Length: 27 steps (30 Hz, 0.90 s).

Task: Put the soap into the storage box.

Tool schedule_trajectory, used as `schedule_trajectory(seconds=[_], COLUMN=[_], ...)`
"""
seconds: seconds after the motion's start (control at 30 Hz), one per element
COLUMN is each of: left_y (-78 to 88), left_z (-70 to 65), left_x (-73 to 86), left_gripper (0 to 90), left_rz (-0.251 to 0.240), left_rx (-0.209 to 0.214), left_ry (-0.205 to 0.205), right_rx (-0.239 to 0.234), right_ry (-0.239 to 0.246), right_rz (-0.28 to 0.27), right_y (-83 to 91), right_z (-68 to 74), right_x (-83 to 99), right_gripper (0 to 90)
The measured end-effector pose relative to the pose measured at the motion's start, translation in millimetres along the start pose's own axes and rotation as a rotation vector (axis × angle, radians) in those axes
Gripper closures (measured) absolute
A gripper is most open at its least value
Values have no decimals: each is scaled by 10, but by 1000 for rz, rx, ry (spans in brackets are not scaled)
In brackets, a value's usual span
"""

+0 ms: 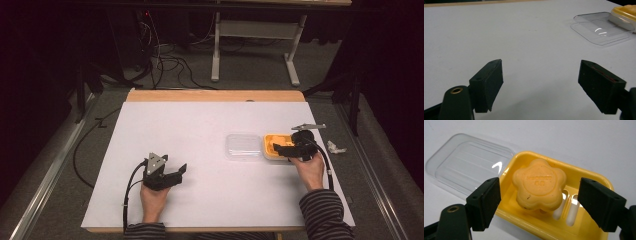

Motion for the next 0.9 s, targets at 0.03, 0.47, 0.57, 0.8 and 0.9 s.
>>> schedule_trajectory(seconds=[0.03, 0.47, 0.57, 0.8, 0.9], left_y=[0, 12, 3, 5, 6], left_z=[2, -13, -1, 0, -7], left_x=[-1, 2, -5, 0, -1], left_gripper=[208, 215, 215, 216, 216], left_rz=[1, -4, -4, -2, -6], left_rx=[-1, 7, -2, -4, -3], left_ry=[3, -5, 7, -3, -2], right_rx=[-5, -64, -67, -55, -42], right_ry=[2, 0, 15, 30, 52], right_rz=[-4, -109, -133, -170, -182], right_y=[15, 256, 321, 416, 466], right_z=[5, 110, 143, 219, 253], right_x=[-3, 42, 74, 123, 146], right_gripper=[193, 262, 270, 278, 277])
Point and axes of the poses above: each handheld gripper's, and its own axes: y roughly backward along the jaws, x roughly out of its underside, z roughly to its left, the point moved 5 cm from there along -y, roughly forward along the jaws, and after that the axes turned 7 degrees about -y, right-handed, at the moved point
